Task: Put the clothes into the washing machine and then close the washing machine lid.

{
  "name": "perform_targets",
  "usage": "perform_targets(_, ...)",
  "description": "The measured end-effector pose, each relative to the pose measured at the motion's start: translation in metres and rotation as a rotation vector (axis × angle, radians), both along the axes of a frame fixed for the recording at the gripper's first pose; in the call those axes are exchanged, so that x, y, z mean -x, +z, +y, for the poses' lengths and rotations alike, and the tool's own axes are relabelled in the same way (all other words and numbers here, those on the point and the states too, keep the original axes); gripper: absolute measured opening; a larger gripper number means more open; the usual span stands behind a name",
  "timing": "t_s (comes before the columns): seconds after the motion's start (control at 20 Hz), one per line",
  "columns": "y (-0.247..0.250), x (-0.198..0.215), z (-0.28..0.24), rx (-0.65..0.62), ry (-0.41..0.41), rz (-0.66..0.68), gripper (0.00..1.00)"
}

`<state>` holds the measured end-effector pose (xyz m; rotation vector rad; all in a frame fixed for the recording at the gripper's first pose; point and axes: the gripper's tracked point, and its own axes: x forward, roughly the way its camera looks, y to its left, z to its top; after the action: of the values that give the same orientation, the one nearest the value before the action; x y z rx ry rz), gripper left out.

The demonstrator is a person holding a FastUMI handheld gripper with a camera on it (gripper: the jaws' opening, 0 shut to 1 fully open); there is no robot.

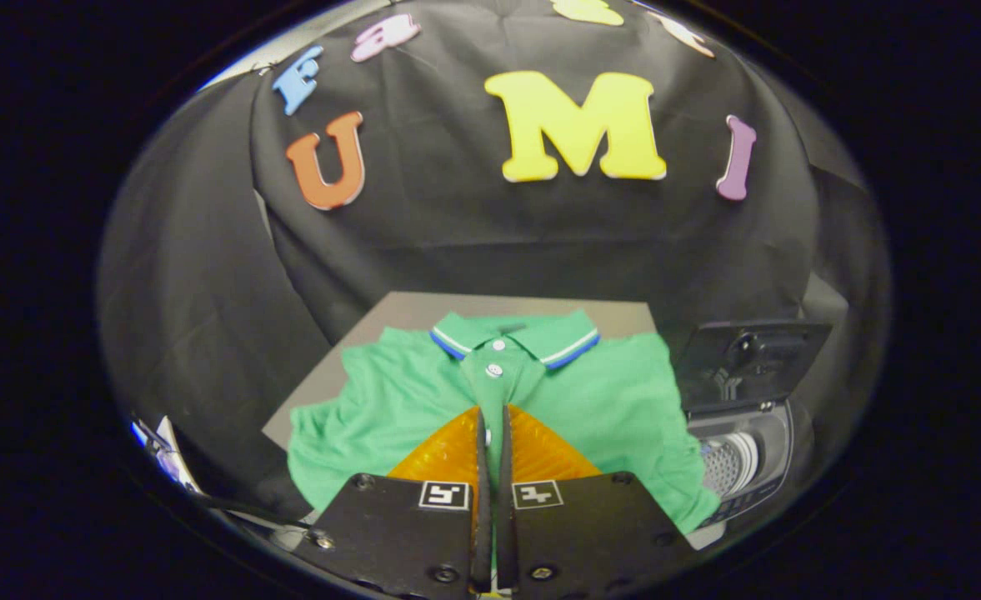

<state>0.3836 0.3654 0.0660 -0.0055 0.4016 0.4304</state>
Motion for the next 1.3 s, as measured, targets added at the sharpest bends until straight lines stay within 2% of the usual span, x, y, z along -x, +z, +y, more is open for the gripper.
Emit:
perform_targets(0.15,0.044,0.039,-0.038,-0.060,0.004,-0.096,0.06)
perform_targets(0.35,0.096,0.072,-0.099,-0.122,-0.027,-0.189,0.06)
perform_targets(0.6,0.144,0.090,-0.185,-0.151,-0.096,-0.273,0.06)
perform_targets(0.75,0.156,0.079,-0.235,-0.155,-0.131,-0.298,0.06)
perform_targets(0.9,0.145,0.052,-0.280,-0.160,-0.165,-0.277,0.06)
perform_targets(1.05,0.116,0.017,-0.314,-0.135,-0.171,-0.228,0.06)
perform_targets(1.3,0.050,-0.040,-0.342,-0.089,-0.164,-0.124,0.06)
